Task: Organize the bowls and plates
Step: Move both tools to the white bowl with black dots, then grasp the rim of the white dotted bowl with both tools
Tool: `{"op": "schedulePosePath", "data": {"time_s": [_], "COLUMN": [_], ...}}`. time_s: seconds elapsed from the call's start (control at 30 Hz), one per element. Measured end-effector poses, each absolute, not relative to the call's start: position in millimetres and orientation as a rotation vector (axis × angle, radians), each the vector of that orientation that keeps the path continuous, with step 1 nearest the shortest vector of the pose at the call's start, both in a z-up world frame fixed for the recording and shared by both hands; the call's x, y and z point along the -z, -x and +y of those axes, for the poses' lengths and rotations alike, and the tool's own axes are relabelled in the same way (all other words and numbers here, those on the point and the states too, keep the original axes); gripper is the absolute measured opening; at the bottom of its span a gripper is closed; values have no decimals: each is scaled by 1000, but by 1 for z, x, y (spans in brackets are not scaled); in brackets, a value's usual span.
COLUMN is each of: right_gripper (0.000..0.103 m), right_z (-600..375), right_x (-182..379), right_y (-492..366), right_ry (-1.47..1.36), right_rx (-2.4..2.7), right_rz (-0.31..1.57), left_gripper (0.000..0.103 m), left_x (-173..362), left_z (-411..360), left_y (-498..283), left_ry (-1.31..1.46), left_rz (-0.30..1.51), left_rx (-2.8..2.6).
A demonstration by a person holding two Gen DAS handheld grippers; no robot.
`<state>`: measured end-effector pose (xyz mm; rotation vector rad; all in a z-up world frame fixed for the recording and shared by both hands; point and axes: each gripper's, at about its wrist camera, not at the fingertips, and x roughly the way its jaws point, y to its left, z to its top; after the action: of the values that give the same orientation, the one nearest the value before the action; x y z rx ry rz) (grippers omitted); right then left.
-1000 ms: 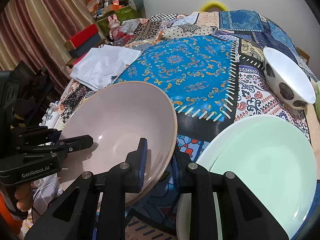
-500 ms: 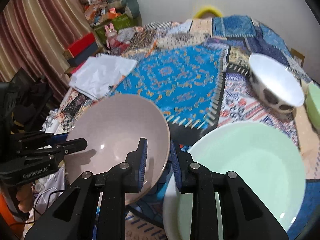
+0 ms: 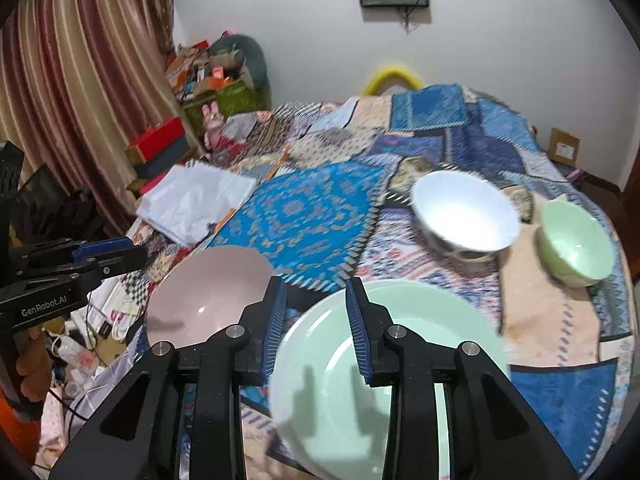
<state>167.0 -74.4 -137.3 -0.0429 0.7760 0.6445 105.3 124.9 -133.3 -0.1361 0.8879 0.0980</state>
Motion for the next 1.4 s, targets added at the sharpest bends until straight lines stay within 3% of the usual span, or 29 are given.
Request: {"op": "schedulePosePath", "data": {"time_s": [0.4, 0.83, 1.4], "right_gripper": [43, 43, 43], "right_z": [-144, -180, -178], "right_x": [120, 137, 191], "right_y": [-188, -240, -311], "right_ry": [-17, -74, -76], "right_rx": [-524, -463, -452], "right_rz": [710, 749, 863], "left_gripper": [32, 41, 42], "left_x": [114, 131, 193], "left_z": [55, 8, -2], "left_y": [-148, -223, -329], "left_ry": [43, -3, -7], "left_rz": [870, 894, 1009], "left_rx": [-19, 36, 89]}}
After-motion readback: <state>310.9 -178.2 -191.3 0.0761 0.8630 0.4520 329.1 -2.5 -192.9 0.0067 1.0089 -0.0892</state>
